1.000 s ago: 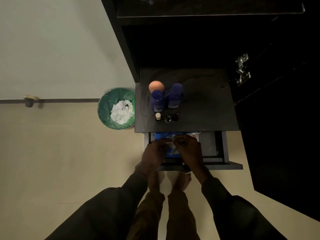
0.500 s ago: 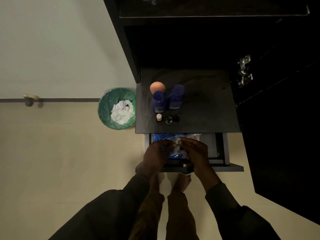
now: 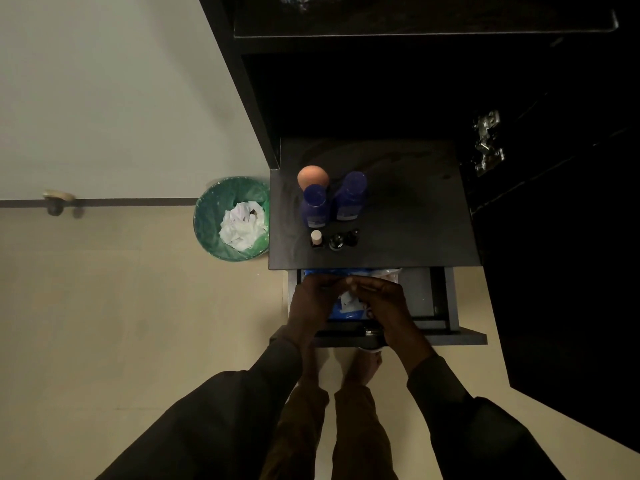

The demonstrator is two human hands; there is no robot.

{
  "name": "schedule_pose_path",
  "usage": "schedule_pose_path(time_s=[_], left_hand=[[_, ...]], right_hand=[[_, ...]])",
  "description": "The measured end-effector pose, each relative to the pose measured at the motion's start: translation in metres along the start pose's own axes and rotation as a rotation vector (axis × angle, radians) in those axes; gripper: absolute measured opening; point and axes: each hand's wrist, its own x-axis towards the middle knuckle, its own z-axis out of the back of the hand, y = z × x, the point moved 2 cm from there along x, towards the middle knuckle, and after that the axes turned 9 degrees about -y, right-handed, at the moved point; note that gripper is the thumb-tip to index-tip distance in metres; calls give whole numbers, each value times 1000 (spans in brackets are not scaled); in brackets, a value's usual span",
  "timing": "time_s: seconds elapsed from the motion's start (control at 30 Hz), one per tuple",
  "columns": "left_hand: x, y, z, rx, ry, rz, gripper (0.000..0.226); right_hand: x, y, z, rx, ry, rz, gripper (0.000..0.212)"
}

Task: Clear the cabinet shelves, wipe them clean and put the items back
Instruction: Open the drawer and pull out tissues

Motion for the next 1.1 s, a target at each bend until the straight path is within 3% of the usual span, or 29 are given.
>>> schedule_pose_path(time_s=[0.13,0.33,0.47,0.7,0.8,0.97,1.1], left_hand=[[3,2,0,47,-26,98,22],[2,7,3,79,-103,122,22],[0,4,4,120,-127,154,24],[-12,-5,7,297,-171,105,27],[-24,-4,0,301,-144,-14,26],[-23,-11,-7,274,-102,45,25],[-17,-14,-4,345,-70,-45,18]], right_hand=[[-1,-3,1,51,-18,-21,37],[-7,-3,9,198,-84,12,12],[-9,-7,10,187,-70,-44,26],[-11,-2,14,186,-48,-76,27],[-11,1,14,148,-37,-90,31],[-9,0,10,124,-52,-53,33],[-3,0,7,48,-41,-77,41]])
